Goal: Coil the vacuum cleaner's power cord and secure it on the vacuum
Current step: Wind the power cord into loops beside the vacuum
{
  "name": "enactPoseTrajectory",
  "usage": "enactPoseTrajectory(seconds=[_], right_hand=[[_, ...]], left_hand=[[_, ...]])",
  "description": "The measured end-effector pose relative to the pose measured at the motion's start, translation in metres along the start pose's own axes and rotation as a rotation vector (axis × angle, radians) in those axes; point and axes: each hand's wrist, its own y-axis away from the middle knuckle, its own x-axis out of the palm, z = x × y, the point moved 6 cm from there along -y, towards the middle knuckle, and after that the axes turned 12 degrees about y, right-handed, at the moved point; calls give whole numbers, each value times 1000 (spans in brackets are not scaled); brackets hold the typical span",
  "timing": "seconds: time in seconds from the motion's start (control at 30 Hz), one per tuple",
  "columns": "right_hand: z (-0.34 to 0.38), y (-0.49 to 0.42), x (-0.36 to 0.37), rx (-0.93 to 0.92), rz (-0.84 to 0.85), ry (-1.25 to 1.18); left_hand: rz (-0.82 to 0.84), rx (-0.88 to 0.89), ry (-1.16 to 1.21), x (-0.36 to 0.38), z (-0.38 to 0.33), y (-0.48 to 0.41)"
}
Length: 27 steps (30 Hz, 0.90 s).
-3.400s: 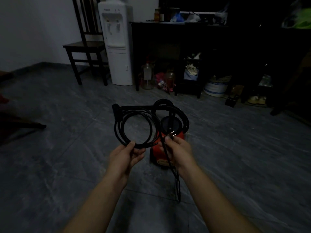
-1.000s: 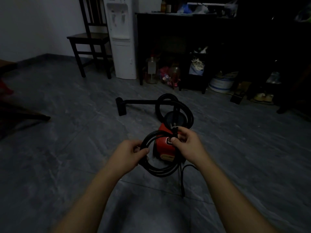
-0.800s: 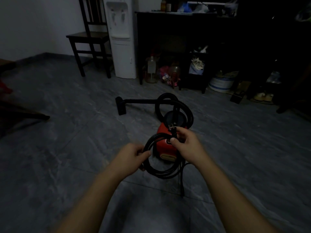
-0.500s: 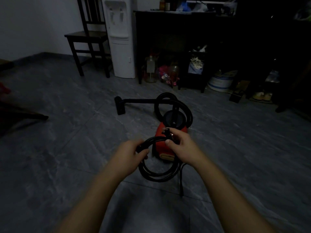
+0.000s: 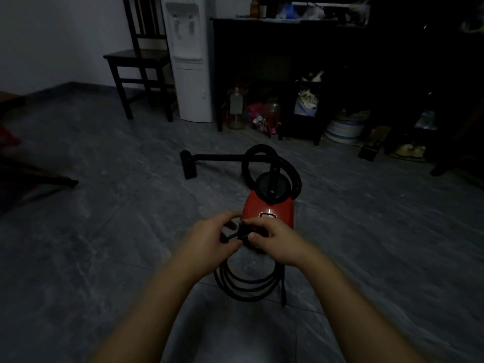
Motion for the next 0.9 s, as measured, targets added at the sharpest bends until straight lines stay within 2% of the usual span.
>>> enactPoseTrajectory(seconds=[0.13,0.33,0.5,0.77,0.9], right_hand=[[2,0,5,6,18,-97],[-4,-4,0,21,-37,-170],[-2,-4,-20,-22,-221,-123],[-13,-2,-36,23,-322,-171],[-21,-4,-39,59,-346,-201]], left_hand=[[39,47,-29,4,-6,2],[-18,9,105,-2,-10,-1],[-191,-24,264,-12,-12,0],[-472,-69,463,-33,-7,3],[-550,-89,556,-39,-2,3]])
